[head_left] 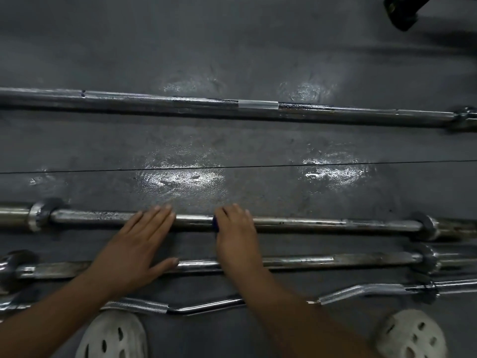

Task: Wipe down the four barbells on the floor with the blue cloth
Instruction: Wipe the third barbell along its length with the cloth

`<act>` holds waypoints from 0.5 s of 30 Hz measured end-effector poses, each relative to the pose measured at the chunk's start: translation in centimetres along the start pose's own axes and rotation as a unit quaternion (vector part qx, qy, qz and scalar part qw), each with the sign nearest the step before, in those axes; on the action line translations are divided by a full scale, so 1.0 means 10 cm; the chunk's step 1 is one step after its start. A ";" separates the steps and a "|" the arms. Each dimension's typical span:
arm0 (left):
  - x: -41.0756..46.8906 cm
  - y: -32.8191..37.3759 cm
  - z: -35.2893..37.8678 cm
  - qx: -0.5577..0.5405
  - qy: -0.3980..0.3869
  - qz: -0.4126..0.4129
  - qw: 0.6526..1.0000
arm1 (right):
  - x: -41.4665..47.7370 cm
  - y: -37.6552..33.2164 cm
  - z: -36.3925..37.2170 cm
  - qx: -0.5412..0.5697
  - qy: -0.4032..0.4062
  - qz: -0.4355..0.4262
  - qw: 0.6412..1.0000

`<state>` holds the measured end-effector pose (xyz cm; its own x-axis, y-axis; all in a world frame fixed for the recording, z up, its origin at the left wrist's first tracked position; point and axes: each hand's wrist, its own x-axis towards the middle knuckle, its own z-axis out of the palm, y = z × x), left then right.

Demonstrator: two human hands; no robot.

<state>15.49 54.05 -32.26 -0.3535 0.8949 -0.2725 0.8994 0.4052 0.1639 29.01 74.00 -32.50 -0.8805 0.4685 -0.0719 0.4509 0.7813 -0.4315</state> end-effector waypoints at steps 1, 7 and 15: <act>0.00 0.00 -0.02 0.002 -0.003 0.001 1.000 | 0.01 0.03 -0.03 -0.002 -0.011 -0.017 1.000; 0.00 0.05 -0.08 0.012 -0.017 -0.017 1.000 | -0.19 1.18 -0.60 -0.058 0.047 0.120 0.990; 0.06 0.27 -0.07 0.023 -0.022 -0.088 0.996 | -0.11 0.79 -0.30 -0.038 0.003 0.076 0.996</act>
<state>17.51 55.78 -31.29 -0.4951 0.8015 -0.3354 0.8359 0.5447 0.0675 33.96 80.89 -33.16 -0.8008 0.5857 -0.1251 0.5884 0.7305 -0.3466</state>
